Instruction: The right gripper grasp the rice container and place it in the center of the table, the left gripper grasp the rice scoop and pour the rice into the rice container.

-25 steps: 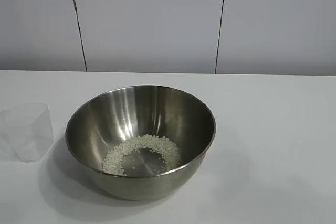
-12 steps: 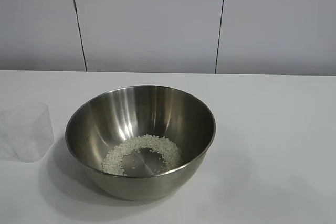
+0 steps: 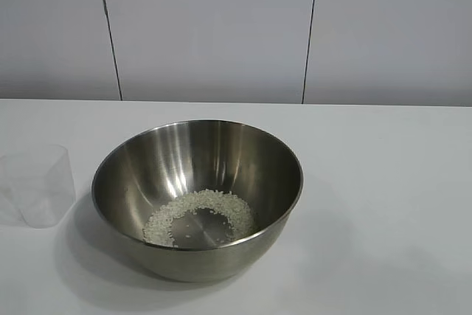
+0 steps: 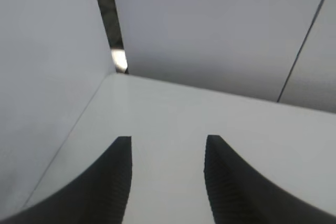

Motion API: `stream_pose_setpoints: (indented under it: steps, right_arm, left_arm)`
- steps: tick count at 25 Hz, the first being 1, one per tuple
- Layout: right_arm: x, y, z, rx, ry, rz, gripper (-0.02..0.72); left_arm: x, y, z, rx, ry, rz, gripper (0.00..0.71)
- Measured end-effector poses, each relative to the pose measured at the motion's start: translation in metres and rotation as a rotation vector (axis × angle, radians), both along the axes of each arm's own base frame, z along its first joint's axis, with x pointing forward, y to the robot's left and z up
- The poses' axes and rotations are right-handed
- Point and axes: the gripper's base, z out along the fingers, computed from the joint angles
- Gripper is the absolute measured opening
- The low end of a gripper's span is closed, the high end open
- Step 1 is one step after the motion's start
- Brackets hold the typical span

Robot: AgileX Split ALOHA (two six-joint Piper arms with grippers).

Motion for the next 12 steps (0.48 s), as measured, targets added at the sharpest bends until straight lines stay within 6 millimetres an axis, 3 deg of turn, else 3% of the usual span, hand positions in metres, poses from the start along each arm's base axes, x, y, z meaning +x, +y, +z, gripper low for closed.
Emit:
stream_pose_setpoints:
  steps: [3, 6, 12]
  right_arm:
    - [0.000, 0.000, 0.000, 0.000, 0.000, 0.000, 0.545]
    - [0.000, 0.000, 0.000, 0.000, 0.000, 0.000, 0.545]
    - [0.000, 0.000, 0.000, 0.000, 0.000, 0.000, 0.545]
  left_arm:
    - [-0.038, -0.020, 0.033, 0.033, -0.106, -0.076, 0.326]
    - [-0.085, -0.043, 0.048, 0.081, -0.186, -0.140, 0.326]
    - [-0.182, -0.081, 0.043, 0.198, -0.298, -0.197, 0.326]
